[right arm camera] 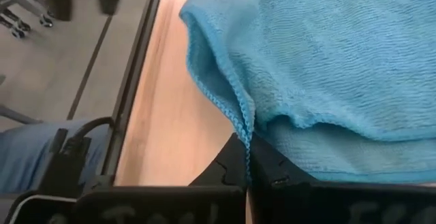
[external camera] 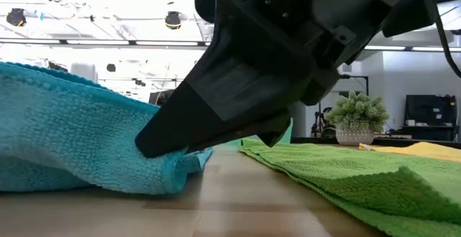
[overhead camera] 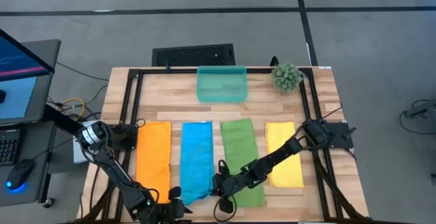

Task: Roll microfiber towels into tight, uniform cylinder then place into a basket
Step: Roll the blue towel

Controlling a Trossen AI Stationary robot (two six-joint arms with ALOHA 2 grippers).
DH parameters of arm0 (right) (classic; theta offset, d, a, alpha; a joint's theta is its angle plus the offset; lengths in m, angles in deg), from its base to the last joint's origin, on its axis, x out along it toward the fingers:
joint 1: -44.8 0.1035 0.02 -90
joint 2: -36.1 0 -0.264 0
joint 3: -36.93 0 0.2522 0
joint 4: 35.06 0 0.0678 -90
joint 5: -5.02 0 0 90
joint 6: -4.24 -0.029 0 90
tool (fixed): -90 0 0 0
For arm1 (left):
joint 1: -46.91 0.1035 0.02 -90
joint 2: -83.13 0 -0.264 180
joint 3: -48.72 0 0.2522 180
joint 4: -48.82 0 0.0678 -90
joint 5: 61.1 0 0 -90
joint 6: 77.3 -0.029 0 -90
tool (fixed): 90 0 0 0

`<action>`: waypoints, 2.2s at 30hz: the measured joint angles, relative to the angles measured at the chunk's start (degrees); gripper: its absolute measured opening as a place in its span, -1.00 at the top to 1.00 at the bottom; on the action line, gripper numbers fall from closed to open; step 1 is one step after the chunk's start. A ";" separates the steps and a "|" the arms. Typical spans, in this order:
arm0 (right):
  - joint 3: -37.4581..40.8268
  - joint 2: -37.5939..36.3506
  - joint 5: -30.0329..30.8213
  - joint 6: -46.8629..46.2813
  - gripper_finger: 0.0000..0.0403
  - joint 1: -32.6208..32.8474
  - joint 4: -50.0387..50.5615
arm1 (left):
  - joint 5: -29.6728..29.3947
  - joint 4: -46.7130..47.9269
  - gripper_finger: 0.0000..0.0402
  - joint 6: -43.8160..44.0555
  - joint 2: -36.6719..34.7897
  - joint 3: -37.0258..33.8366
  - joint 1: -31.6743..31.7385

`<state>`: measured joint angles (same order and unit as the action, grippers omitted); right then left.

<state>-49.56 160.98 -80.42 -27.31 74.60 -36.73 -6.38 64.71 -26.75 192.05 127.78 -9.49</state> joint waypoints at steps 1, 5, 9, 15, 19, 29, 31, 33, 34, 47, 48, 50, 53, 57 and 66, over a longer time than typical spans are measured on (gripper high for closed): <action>-0.02 0.00 0.00 0.00 0.94 -0.06 0.04 | 0.00 -0.34 0.38 -0.27 0.00 0.03 0.00; -0.02 0.00 -0.02 -0.02 0.98 -0.04 0.41 | 0.05 -0.30 0.38 -2.53 0.00 2.37 0.04; -0.02 0.00 -0.04 -0.04 0.94 -0.02 0.29 | 0.85 2.19 0.38 -10.51 0.00 7.59 0.63; -0.02 0.00 -0.02 -0.07 0.97 -0.09 0.35 | 0.88 19.48 0.38 -14.45 0.00 17.58 1.50; -0.02 0.00 -0.04 -0.20 0.96 -0.36 -0.04 | 1.77 22.43 0.38 -13.57 0.80 17.05 2.18; -0.02 0.02 -0.04 -1.53 0.98 -0.70 -0.02 | 3.92 24.80 0.38 -10.60 13.40 19.91 3.41; -0.02 0.02 -0.04 -1.55 0.96 -0.70 0.00 | 3.81 26.89 0.38 -9.17 14.18 20.75 3.41; -0.02 0.02 -0.04 -2.27 0.94 -0.70 0.01 | 3.08 27.93 0.38 -7.46 14.11 21.11 3.41; -0.02 0.02 -0.04 -2.82 0.94 -0.70 0.16 | 2.69 28.43 0.38 -6.49 14.02 21.18 3.41; -0.02 0.02 -1.73 -6.01 0.93 -0.55 0.42 | 2.25 39.32 0.38 3.86 14.03 21.15 3.37; -0.02 0.02 -1.75 -6.01 0.94 -0.55 0.42 | 2.21 39.88 0.38 3.85 14.03 21.54 3.35; -0.02 0.02 -1.78 -6.03 0.97 -0.55 0.42 | 1.95 41.69 0.38 3.82 14.03 22.98 3.19; -0.02 0.02 -2.29 -6.36 0.97 -0.55 0.42 | 1.77 46.14 0.38 4.10 14.03 25.80 3.08; -0.02 0.02 -2.86 -7.95 0.93 -0.57 0.42 | 1.51 50.85 0.38 6.77 13.97 28.02 3.08; -0.02 0.02 -2.86 -8.69 0.97 -0.57 0.34 | 0.32 58.03 0.38 11.06 13.97 27.91 3.38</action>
<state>-49.58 161.00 -83.29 -35.99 74.03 -36.39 -6.06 122.74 -15.69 206.02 155.69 -6.12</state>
